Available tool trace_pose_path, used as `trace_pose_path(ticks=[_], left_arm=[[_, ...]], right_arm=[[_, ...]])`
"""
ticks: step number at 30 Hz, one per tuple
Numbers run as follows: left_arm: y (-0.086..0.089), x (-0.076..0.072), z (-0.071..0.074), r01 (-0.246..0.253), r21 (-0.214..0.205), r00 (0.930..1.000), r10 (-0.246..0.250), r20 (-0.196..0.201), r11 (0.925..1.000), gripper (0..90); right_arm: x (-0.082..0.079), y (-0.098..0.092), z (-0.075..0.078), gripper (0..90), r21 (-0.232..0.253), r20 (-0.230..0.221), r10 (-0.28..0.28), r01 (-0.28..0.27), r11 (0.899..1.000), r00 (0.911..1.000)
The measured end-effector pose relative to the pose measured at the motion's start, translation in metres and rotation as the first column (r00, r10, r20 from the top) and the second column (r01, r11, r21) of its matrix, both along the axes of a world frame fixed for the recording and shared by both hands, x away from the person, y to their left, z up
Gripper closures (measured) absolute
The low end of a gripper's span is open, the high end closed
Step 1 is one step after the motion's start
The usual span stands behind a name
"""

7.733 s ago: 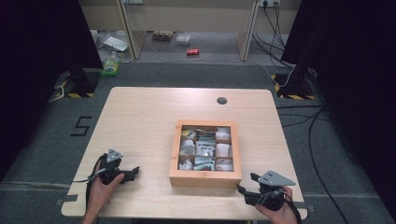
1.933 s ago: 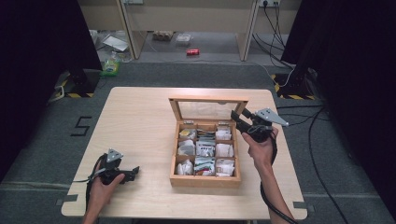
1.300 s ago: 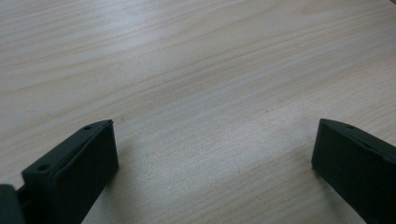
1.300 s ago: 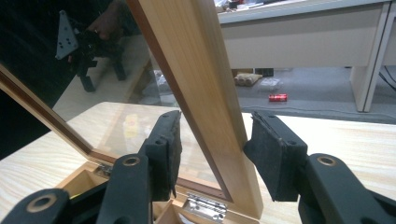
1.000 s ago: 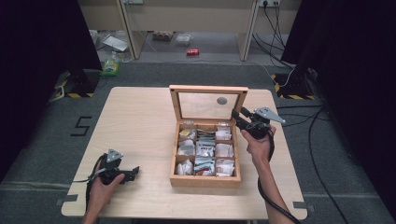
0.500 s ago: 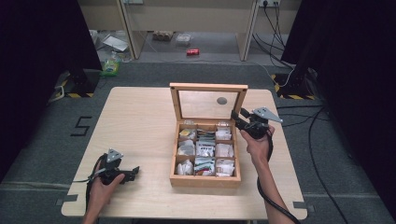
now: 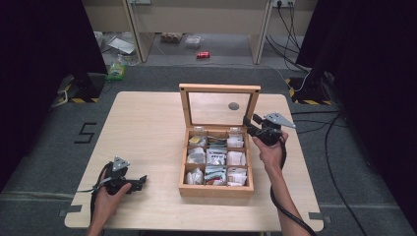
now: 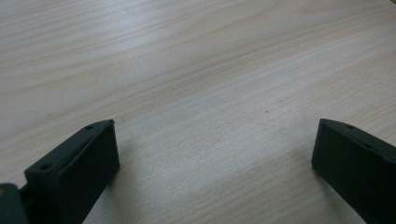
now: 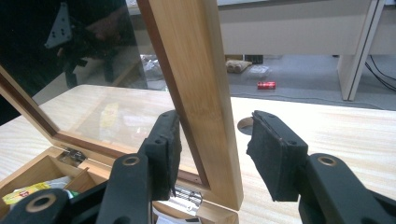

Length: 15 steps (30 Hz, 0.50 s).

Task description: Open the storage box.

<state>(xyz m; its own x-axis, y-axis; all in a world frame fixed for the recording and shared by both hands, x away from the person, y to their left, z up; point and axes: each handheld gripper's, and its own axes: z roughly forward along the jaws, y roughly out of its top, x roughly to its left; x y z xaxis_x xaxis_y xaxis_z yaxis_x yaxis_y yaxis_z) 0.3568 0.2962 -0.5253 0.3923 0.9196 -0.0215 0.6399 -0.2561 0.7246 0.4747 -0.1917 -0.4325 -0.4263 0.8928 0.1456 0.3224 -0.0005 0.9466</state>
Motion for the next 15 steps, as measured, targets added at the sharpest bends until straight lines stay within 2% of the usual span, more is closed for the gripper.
trace_pose_path(ticks=[6,11,15], left_arm=[[0.000,0.000,0.000,-0.001,0.000,1.0000,0.001,0.000,1.0000,0.0],[0.000,0.000,0.000,-0.002,0.000,1.0000,0.002,0.001,1.0000,0.0],[0.000,0.000,0.000,-0.001,0.000,1.0000,0.001,0.001,1.0000,0.0]], right_arm=[[0.005,0.002,-0.007,54.4,0.005,-0.024,-0.020,0.020,1.000,0.9995],[0.007,0.001,-0.014,55.0,-0.020,-0.053,-0.032,0.031,0.999,0.9981],[0.010,-0.006,-0.019,55.3,-0.022,-0.062,-0.063,0.061,0.998,0.9961]])
